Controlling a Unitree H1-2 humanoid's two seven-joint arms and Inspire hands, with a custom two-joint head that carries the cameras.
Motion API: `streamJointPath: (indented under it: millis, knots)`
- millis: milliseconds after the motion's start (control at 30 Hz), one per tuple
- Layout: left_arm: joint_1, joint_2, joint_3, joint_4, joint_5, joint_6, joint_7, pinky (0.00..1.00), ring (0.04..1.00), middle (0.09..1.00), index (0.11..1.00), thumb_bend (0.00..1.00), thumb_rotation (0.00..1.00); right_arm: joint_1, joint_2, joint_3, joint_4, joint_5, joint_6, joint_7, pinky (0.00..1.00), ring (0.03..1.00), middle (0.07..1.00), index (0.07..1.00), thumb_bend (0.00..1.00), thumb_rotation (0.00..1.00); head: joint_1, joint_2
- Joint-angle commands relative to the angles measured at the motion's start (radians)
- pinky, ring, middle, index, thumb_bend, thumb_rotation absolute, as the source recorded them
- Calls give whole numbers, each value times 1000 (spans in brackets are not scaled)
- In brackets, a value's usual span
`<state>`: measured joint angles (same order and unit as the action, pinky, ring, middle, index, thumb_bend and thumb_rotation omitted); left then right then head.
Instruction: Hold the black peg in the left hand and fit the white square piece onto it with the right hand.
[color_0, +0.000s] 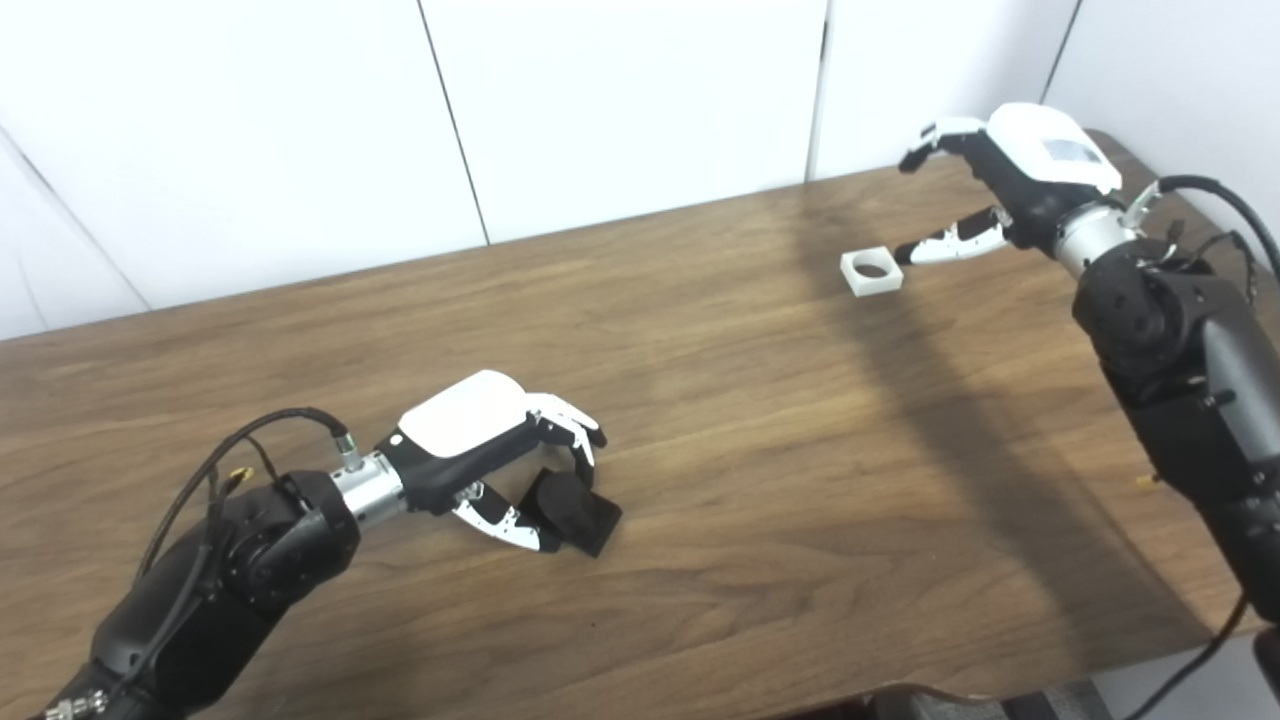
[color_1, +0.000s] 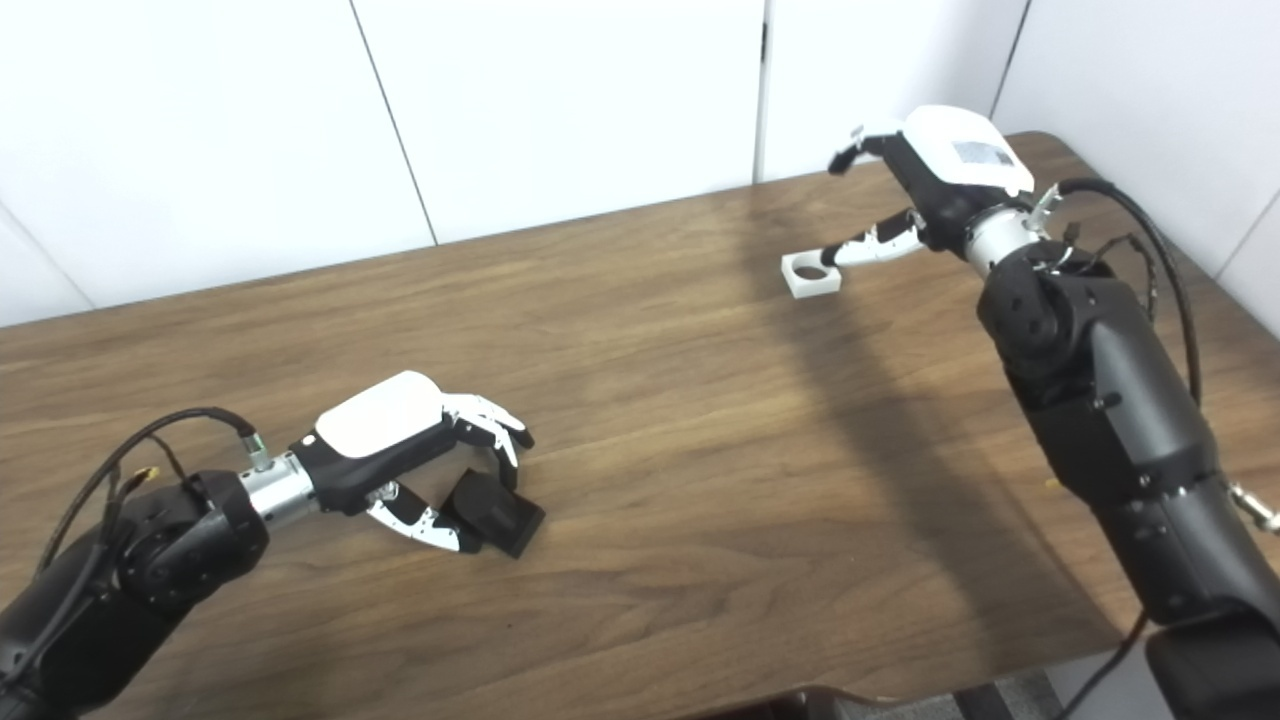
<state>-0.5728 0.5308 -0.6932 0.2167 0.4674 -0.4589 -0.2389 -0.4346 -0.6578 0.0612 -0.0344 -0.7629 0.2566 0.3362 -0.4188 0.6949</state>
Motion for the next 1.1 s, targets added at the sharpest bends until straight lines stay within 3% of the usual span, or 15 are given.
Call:
streamJointPath:
  millis: [0,100,200,367,500,833,1067]
  knots:
    - [41,37,-42,39,70,-10,-73,623,777,783,491,523,70,-80,-58,44,43,-36,-56,8,721,851,866,726,670,231,0,0]
    - [42,39,-44,38,72,-10,-73,611,770,783,492,523,70,-106,-72,96,90,-49,-63,34,760,871,881,730,671,201,0,0]
    - [43,40,-42,35,69,-11,-85,613,776,787,492,522,72,-140,-75,149,130,-60,-51,101,818,910,917,763,733,197,0,0]
    - [43,39,-43,37,78,-10,-68,607,780,785,491,523,71,-186,-71,224,202,-100,-53,147,835,911,922,777,801,206,14,1]
    - [42,39,-43,40,77,-10,-69,611,784,784,492,523,71,-224,-57,286,260,-156,-37,172,847,917,923,783,800,187,20,1]
    - [49,38,-37,37,76,-11,-82,613,778,783,492,522,73,-254,-27,313,364,-166,-43,123,840,912,913,790,817,131,40,-1]
    - [41,33,-30,54,81,-10,-85,628,779,789,492,522,73,-256,-40,297,349,-155,-48,97,861,899,908,780,790,135,45,0]
